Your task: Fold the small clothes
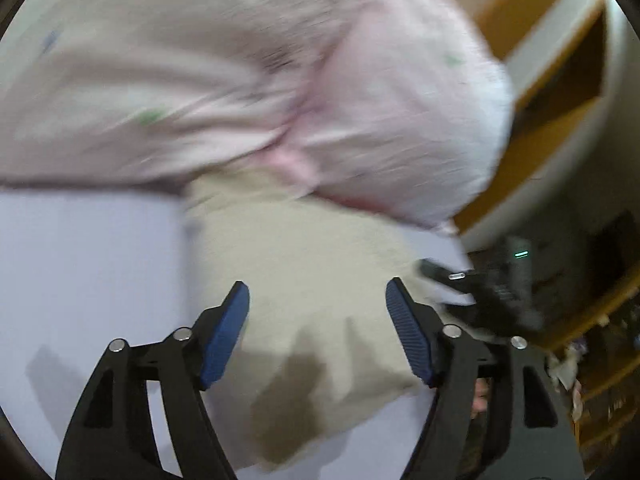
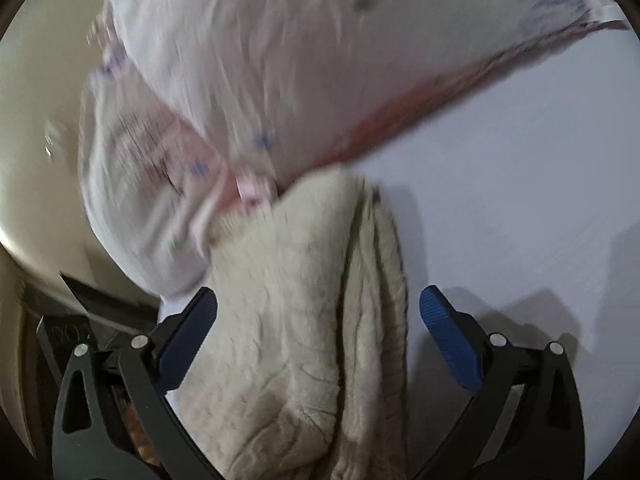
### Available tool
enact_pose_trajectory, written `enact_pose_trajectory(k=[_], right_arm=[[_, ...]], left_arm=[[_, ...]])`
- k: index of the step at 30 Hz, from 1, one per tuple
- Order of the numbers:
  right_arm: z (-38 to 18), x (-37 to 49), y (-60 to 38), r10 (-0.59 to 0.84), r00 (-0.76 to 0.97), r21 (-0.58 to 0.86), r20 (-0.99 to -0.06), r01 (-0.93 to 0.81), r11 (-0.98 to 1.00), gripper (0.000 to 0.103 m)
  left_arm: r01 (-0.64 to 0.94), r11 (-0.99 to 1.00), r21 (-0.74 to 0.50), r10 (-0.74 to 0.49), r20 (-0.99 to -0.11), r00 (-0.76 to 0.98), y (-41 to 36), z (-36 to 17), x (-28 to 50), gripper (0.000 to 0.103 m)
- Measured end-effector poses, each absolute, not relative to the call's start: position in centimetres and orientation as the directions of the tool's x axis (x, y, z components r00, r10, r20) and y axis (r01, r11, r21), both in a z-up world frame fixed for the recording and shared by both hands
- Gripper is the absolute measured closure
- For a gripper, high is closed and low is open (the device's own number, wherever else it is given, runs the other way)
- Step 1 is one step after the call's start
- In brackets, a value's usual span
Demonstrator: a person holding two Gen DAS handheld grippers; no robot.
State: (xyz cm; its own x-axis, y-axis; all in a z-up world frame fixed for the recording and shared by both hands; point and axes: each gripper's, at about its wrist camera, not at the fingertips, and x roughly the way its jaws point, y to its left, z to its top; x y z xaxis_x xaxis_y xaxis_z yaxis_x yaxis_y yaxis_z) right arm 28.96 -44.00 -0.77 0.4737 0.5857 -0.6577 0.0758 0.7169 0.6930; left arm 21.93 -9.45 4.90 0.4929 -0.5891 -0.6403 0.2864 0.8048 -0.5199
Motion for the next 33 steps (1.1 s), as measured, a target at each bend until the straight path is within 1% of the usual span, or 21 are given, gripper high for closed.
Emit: enact_pose_trajectory(k=[4,7,8,9,10,11,12,13,14,16,17,19,21,22,23,25,27,30,31,32,33], right_arm=[[-0.8,28.4,-43.2,0.553,0.485,0.653,-0.678,0.051,0.756,0.002],[-1.0,28.1,-42.5,0.548,0.487,0.637,-0.681,0.023,0.771,0.018],[-1.0,28.1,-42.2,0.551,0.481,0.637,-0.682,0.019,0.771,0.033],[-1.1,28.3,-41.9,0.584,0.474,0.666,-0.66,0.009,0.746,0.042],[-1.4,28.2,-42.0,0.615,0.466,0.698,-0.636,0.008,0.716,0.055],[-1.4,28.0,-42.0,0.623,0.475,0.71,-0.621,0.004,0.705,0.057],[-1.2,27.9,-41.7,0.63,0.481,0.717,-0.61,-0.005,0.697,0.059],[-0.8,27.6,-41.3,0.652,0.489,0.734,-0.58,-0.034,0.678,0.06],[-0.4,27.2,-40.8,0.674,0.49,0.749,-0.552,-0.062,0.659,0.061],[0.3,26.5,-39.4,0.736,0.469,0.786,-0.489,-0.13,0.605,0.062],[0.4,26.0,-38.0,0.763,0.441,0.79,-0.473,-0.171,0.589,0.063],[0.5,25.7,-35.2,0.755,0.404,0.745,-0.517,-0.221,0.629,0.063],[0.2,25.7,-32.4,0.677,0.377,0.641,-0.632,-0.236,0.73,0.051],[0.3,25.6,-32.2,0.629,0.394,0.6,-0.67,-0.213,0.771,0.047],[0.6,25.1,-32.6,0.61,0.422,0.59,-0.671,-0.195,0.784,0.044],[2.0,23.4,-34.2,0.619,0.494,0.621,-0.611,-0.186,0.761,0.042],[3.4,21.3,-35.2,0.643,0.538,0.649,-0.545,-0.215,0.73,0.04],[3.8,20.6,-33.1,0.649,0.499,0.616,-0.574,-0.258,0.744,0.043],[3.5,20.5,-32.9,0.638,0.48,0.59,-0.603,-0.27,0.761,0.048],[3.0,20.8,-31.7,0.591,0.471,0.526,-0.655,-0.276,0.804,0.081],[2.6,21.0,-31.0,0.534,0.481,0.458,-0.695,-0.275,0.845,0.091]], left_arm=[[0.222,0.834,-0.506,-0.55,-0.724,0.417,-9.7,1.7,22.3,0.029],[0.224,0.838,-0.497,-0.544,-0.734,0.406,-11.2,0.6,21.7,0.027],[0.228,0.831,-0.508,-0.555,-0.729,0.401,-11.3,0.4,21.8,0.027],[0.225,0.824,-0.521,-0.566,-0.723,0.397,-11.7,0.3,22.2,0.027],[0.222,0.818,-0.531,-0.574,-0.718,0.394,-12.0,-0.1,22.2,0.029],[0.228,0.812,-0.537,-0.581,-0.71,0.398,-12.0,-0.3,22.2,0.038],[0.245,0.808,-0.536,-0.588,-0.704,0.397,-11.6,-0.3,22.0,0.042],[0.264,0.798,-0.542,-0.602,-0.697,0.389,-10.6,-0.2,21.5,0.054],[0.275,0.788,-0.55,-0.615,-0.689,0.383,-9.9,0.3,21.8,0.061],[0.331,0.766,-0.551,-0.643,-0.663,0.384,-7.7,1.8,20.9,0.062],[0.358,0.774,-0.522,-0.633,-0.659,0.407,-6.6,2.7,20.0,0.062],[0.391,0.809,-0.439,-0.586,-0.656,0.475,-4.2,3.9,18.3,0.062],[0.373,0.86,-0.349,-0.505,-0.691,0.517,-2.6,3.8,17.9,0.059],[0.343,0.885,-0.313,-0.458,-0.713,0.531,-1.6,3.5,17.7,0.057],[0.325,0.893,-0.312,-0.446,-0.716,0.536,-0.9,3.2,17.2,0.057],[0.296,0.904,-0.309,-0.427,-0.693,0.581,0.0,3.7,16.0,0.057],[0.325,0.903,-0.282,-0.429,-0.639,0.638,-0.4,5.0,14.0,0.056],[0.411,0.862,-0.295,-0.503,-0.588,0.633,-2.2,6.0,12.2,0.047],[0.437,0.852,-0.289,-0.519,-0.587,0.621,-3.0,6.0,11.9,0.047],[0.472,0.838,-0.273,-0.532,-0.6,0.598,-4.3,5.7,11.6,0.047],[0.493,0.834,-0.247,-0.527,-0.62,0.581,-5.4,5.2,11.6,0.047]])
